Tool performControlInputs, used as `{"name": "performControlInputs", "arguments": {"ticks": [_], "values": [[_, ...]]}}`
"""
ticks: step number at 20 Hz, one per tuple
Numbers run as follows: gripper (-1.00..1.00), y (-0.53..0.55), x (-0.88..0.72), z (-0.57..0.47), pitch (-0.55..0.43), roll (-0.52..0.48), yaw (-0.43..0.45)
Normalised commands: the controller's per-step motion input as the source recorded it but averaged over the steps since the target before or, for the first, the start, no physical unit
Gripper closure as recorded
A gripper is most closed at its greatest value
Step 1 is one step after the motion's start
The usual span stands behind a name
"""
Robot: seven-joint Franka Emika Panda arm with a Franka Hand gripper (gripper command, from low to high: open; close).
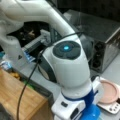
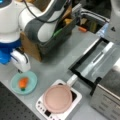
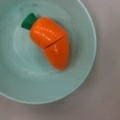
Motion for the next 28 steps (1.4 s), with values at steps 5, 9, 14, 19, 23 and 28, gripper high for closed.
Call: {"name": "performControlInputs", "arguments": {"ticks": [5,9,14,19,23,28], "values": [[-1.0,0.24,-0.08,0.23,0.199,-0.208,-0.06],[-1.0,0.23,-0.1,0.15,0.145,-0.219,-0.049],[-1.0,0.22,-0.13,0.06,0.11,-0.194,-0.092],[-1.0,0.36,-0.32,0.09,0.081,-0.179,-0.092],[-1.0,0.42,-0.45,0.05,0.023,-0.194,-0.082],[-1.0,0.4,-0.57,-0.06,-0.071,-0.196,-0.072]]}}
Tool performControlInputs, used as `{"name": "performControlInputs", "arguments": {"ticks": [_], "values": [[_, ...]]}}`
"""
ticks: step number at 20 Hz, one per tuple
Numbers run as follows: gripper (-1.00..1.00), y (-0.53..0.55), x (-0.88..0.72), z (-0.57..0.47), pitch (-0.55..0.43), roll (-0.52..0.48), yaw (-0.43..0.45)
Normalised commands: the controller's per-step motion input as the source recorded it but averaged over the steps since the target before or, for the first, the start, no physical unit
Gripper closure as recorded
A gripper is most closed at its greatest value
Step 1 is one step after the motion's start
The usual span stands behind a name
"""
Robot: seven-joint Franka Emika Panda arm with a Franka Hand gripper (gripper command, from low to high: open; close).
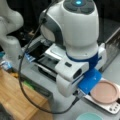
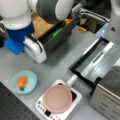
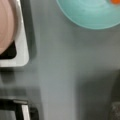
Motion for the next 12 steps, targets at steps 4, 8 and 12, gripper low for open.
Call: {"name": "performControlInputs", "arguments": {"ticks": [4,8,12], "values": [[-1.0,0.31,-0.67,-0.17,-0.204,-0.161,-0.044],[-1.0,0.21,-0.78,-0.15,-0.281,-0.115,-0.029],[-1.0,0.21,-0.82,-0.13,-0.287,-0.078,-0.014]]}}
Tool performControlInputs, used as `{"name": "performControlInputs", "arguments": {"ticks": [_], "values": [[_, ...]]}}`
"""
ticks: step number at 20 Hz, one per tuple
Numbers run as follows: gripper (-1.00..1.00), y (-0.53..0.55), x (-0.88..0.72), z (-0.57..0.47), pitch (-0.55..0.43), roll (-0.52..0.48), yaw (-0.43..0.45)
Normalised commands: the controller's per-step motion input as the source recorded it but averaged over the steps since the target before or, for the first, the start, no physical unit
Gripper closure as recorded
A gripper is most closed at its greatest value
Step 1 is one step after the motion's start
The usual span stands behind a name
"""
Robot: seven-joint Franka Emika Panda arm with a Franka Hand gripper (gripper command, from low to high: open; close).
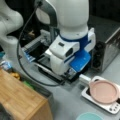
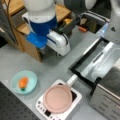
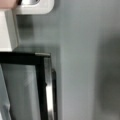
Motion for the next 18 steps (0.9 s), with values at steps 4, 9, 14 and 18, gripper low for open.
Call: {"name": "performControlInputs", "arguments": {"ticks": [4,9,14,18], "values": [[-1.0,0.19,-0.67,-0.17,-0.3,-0.049,0.005],[-1.0,0.14,-0.45,-0.18,-0.273,-0.041,0.022],[-1.0,0.1,-0.33,-0.15,-0.212,-0.02,0.075],[-1.0,0.05,-0.22,-0.08,-0.15,0.005,0.096]]}}
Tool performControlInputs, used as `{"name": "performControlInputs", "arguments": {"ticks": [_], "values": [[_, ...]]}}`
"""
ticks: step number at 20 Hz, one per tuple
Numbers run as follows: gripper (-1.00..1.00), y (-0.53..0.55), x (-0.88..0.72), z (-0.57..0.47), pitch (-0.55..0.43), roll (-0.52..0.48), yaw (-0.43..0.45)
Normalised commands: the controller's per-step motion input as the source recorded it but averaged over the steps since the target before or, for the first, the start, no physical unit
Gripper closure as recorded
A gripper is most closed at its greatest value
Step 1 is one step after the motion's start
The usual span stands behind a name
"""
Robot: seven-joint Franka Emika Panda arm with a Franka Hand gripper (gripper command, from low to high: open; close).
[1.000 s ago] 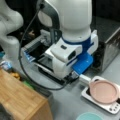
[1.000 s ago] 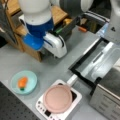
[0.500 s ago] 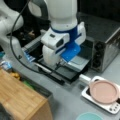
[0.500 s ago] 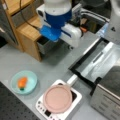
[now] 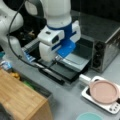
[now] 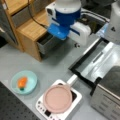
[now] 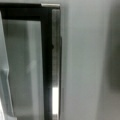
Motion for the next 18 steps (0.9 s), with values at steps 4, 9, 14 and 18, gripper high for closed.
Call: {"name": "performControlInputs", "arguments": {"ticks": [4,9,14,18], "values": [[-1.0,0.02,-0.15,-0.06,-0.125,0.013,0.097],[-1.0,0.01,-0.12,-0.07,-0.085,-0.012,0.122],[-1.0,0.02,-0.07,-0.09,-0.077,-0.027,0.119],[-1.0,0.02,-0.03,-0.08,-0.075,-0.029,0.119]]}}
